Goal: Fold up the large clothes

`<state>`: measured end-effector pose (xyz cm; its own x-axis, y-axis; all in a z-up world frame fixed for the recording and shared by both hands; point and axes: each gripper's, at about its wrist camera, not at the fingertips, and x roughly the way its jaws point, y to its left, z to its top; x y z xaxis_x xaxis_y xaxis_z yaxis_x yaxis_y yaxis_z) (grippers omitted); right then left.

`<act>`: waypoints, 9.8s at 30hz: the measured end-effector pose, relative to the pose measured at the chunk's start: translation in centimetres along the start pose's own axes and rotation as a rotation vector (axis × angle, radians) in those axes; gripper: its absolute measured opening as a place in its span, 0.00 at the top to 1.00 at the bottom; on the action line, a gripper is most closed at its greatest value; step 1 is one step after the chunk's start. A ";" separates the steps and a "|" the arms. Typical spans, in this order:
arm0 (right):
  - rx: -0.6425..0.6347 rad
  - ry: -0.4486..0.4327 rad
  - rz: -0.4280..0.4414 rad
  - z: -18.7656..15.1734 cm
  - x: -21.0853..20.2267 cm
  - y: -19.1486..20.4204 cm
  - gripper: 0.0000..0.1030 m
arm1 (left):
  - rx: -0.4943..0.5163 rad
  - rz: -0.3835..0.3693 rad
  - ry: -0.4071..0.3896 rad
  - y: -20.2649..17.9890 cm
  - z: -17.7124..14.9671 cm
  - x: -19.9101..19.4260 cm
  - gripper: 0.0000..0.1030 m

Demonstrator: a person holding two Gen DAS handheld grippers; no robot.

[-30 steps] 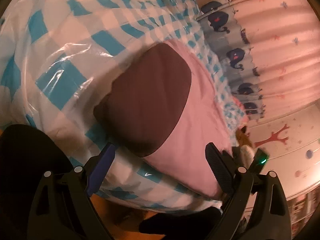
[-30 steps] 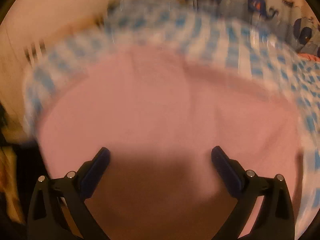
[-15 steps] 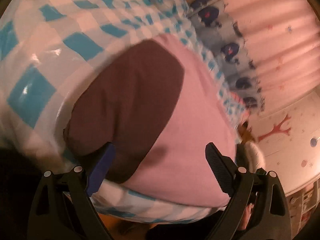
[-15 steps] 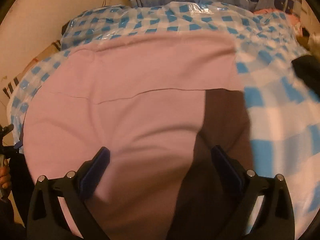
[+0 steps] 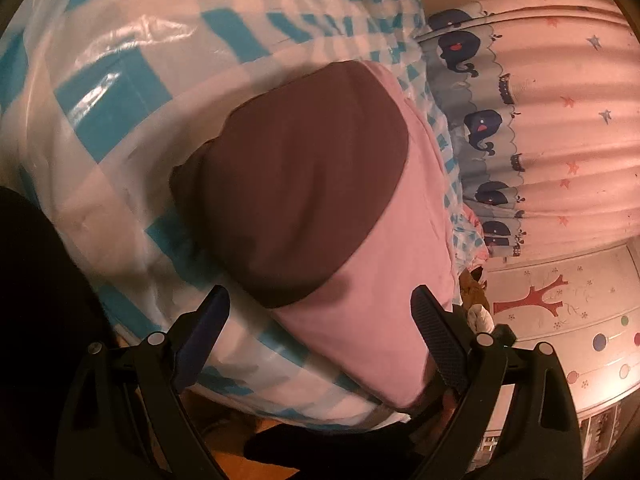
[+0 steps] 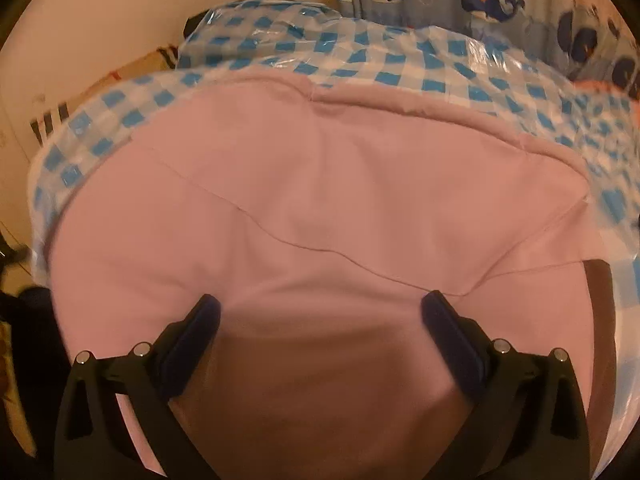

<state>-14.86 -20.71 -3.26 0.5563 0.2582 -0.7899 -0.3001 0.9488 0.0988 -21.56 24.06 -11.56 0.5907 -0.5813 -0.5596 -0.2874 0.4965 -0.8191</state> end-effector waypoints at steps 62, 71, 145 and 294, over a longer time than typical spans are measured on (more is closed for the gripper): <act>0.341 -0.142 -0.103 -5.7 -11.1 -9.4 0.06 | 0.381 -0.053 -0.181 -9.9 3.1 2.0 0.62; 0.292 0.067 -0.231 -2.5 -3.1 -13.6 0.06 | 0.455 -0.019 -0.191 -11.4 2.4 1.6 0.62; 0.954 -0.075 1.168 7.5 4.9 -33.0 0.05 | 1.828 0.441 -0.040 -33.1 -29.3 20.8 0.54; 0.362 -0.135 0.359 2.7 -3.0 -10.4 0.05 | 1.027 0.322 0.093 -32.6 4.1 32.6 0.06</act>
<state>-11.34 -30.84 -0.31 0.5699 0.5772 -0.5848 -0.2170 0.7922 0.5704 10.14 -8.40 -2.60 0.5281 -0.3517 -0.7729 0.3760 0.9130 -0.1585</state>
